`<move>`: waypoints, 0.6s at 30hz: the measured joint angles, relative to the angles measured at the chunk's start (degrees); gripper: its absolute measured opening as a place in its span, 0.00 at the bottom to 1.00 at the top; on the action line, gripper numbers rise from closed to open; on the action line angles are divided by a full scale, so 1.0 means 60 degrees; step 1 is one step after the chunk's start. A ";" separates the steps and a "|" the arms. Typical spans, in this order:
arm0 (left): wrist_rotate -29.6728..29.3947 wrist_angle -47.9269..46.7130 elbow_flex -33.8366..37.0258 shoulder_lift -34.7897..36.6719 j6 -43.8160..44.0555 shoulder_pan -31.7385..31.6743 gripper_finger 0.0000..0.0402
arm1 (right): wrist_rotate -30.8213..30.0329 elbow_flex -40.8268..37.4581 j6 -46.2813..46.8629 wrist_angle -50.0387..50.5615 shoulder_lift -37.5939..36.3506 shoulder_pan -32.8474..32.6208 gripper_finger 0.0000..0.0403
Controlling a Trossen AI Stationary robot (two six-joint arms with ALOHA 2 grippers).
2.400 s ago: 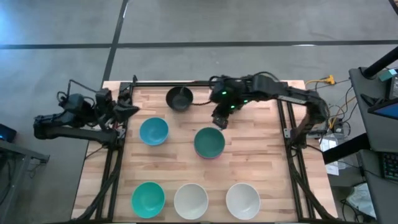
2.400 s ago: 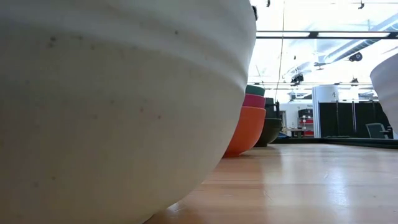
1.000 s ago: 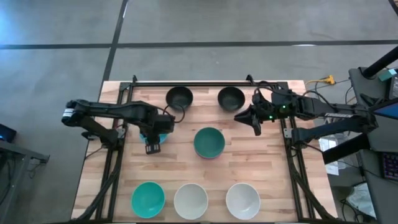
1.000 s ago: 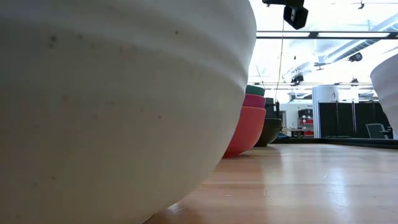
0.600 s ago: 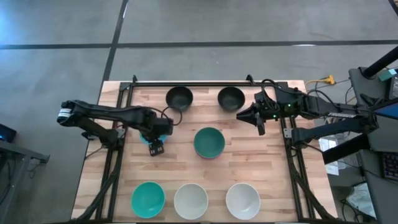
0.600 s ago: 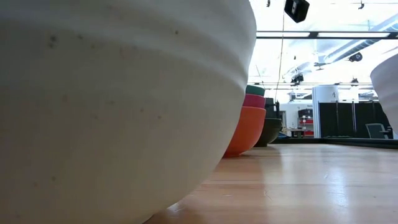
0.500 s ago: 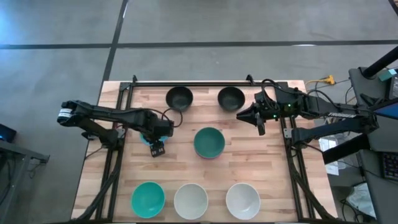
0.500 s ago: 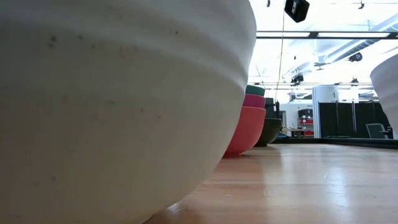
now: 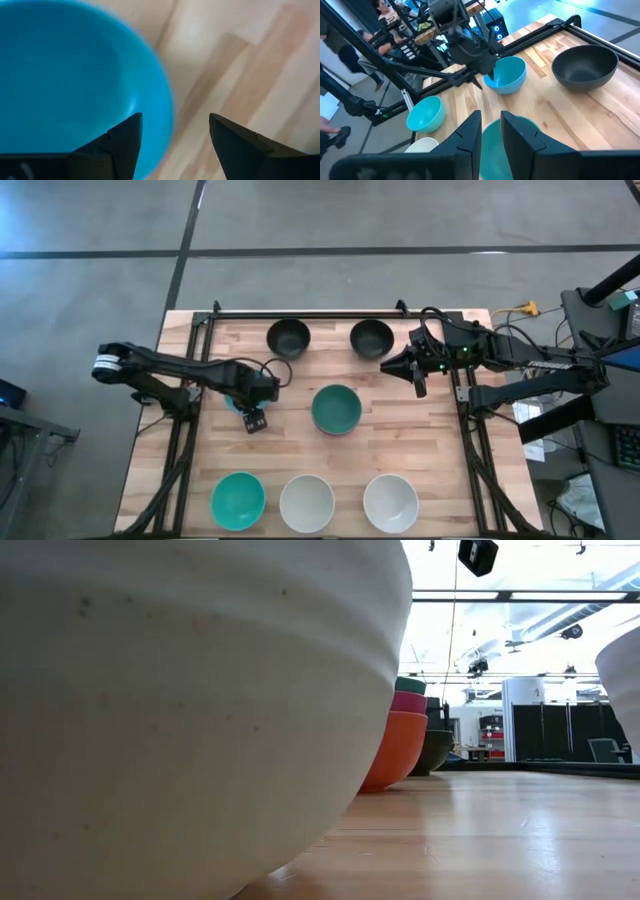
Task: Nest bowls inside each other
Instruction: Stack the blue bowl on the green bowl
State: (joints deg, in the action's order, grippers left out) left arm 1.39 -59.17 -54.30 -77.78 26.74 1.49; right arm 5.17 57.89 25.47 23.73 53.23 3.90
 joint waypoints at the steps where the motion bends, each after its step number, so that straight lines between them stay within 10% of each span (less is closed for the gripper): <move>1: 0.0004 0.0028 0.0131 0.0000 0.0006 -0.0081 0.53 | 0.0000 0.0000 0.0000 0.0000 0.0004 0.0000 0.17; 9: 0.0171 0.0441 0.0513 0.0029 -0.0013 -0.0547 0.51 | 0.0170 -0.0003 0.0076 0.0000 -0.0020 0.0000 0.17; 18: 0.1016 0.0705 0.0676 0.0028 -0.0310 -0.0568 0.23 | 0.0178 -0.0004 0.0153 -0.0004 -0.0058 -0.0004 0.17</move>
State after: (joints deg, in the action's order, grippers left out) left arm 7.48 -54.95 -50.24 -77.61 24.88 -1.91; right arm 6.24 57.87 26.39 23.70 52.88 3.88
